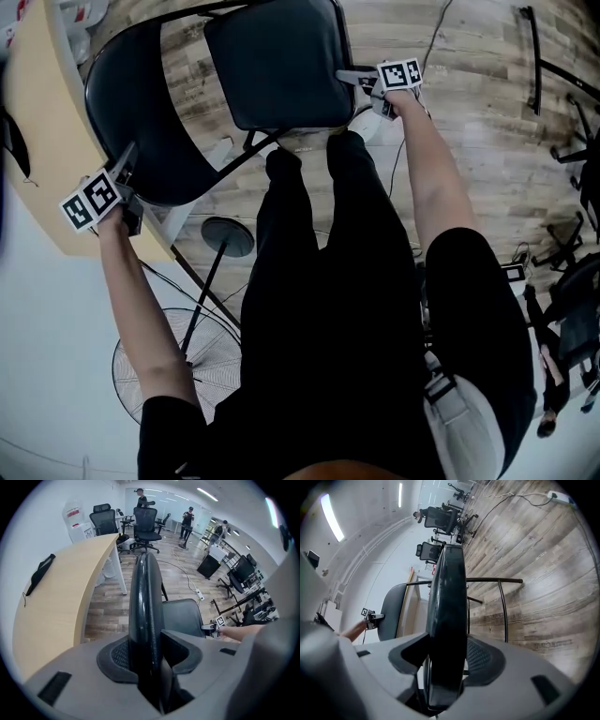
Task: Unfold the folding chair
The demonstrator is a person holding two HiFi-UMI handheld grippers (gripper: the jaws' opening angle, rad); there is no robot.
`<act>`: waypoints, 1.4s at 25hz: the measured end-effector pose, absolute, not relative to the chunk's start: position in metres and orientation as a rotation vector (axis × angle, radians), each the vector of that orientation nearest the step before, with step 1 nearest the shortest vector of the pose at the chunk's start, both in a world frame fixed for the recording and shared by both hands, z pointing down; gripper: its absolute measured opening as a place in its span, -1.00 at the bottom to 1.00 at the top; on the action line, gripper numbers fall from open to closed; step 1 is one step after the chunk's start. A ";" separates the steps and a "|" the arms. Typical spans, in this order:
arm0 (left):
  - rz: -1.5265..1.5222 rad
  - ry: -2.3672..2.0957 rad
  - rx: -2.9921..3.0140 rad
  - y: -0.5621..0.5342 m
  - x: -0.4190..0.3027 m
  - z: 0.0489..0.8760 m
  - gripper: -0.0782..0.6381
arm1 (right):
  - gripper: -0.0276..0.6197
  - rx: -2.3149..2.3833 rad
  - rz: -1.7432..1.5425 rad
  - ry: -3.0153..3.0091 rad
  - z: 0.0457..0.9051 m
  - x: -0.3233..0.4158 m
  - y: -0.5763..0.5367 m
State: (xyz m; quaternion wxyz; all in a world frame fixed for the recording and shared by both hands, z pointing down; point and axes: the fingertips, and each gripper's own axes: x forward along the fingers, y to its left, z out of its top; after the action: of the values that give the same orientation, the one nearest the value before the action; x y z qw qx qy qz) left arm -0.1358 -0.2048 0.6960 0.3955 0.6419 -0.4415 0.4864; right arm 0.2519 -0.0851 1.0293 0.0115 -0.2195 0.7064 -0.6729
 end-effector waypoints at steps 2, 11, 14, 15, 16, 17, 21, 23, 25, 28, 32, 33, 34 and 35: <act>1.237 -1.115 1.632 -0.204 -0.134 0.699 -0.38 | -0.23 -0.687 -2.109 2.206 1.037 0.258 -0.084; 1.241 -1.106 1.626 -0.198 -0.140 0.721 -0.36 | -0.18 -0.763 -2.150 2.236 1.076 0.271 -0.079; 1.235 -1.110 1.610 -0.196 -0.145 0.728 -0.35 | -0.18 -0.770 -2.152 2.241 1.084 0.274 -0.076; 1.233 -1.111 1.604 -0.197 -0.146 0.731 -0.35 | -0.18 -0.773 -2.154 2.241 1.087 0.276 -0.076; 1.234 -1.109 1.601 -0.198 -0.146 0.733 -0.35 | -0.18 -0.772 -2.157 2.239 1.090 0.277 -0.076; 1.239 -1.108 1.600 -0.200 -0.143 0.735 -0.35 | -0.18 -0.768 -2.160 2.238 1.092 0.280 -0.076; 1.248 -1.106 1.603 -0.202 -0.138 0.738 -0.34 | -0.17 -0.753 -2.160 2.234 1.095 0.284 -0.076; 1.246 -1.111 1.599 -0.202 -0.139 0.738 -0.34 | -0.16 -0.772 -2.163 2.237 1.094 0.285 -0.076; 1.245 -1.119 1.596 -0.203 -0.139 0.737 -0.33 | -0.14 -0.817 -2.172 2.274 1.092 0.290 -0.077; 1.280 -1.143 1.611 -0.205 -0.142 0.733 -0.24 | -0.02 -0.928 -2.202 2.350 1.086 0.303 -0.077; 1.310 -1.171 1.599 -0.200 -0.147 0.724 0.08 | -0.01 -1.145 -2.194 2.349 1.064 0.328 -0.082; 1.296 -1.179 1.593 -0.198 -0.146 0.719 0.11 | -0.01 -1.199 -2.175 2.345 1.053 0.335 -0.085; 1.284 -1.189 1.594 -0.196 -0.146 0.713 0.12 | -0.01 -1.247 -2.148 2.348 1.041 0.343 -0.089; 1.277 -1.202 1.602 -0.196 -0.146 0.707 0.13 | -0.01 -1.291 -2.115 2.357 1.027 0.350 -0.093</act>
State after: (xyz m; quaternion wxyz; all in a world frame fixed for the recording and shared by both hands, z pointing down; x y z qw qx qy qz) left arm -0.1455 -0.1959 0.7070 0.3739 0.6256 -0.4692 0.4987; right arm 0.3500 -0.0928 1.0275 -0.1384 -0.3738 0.6826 -0.6125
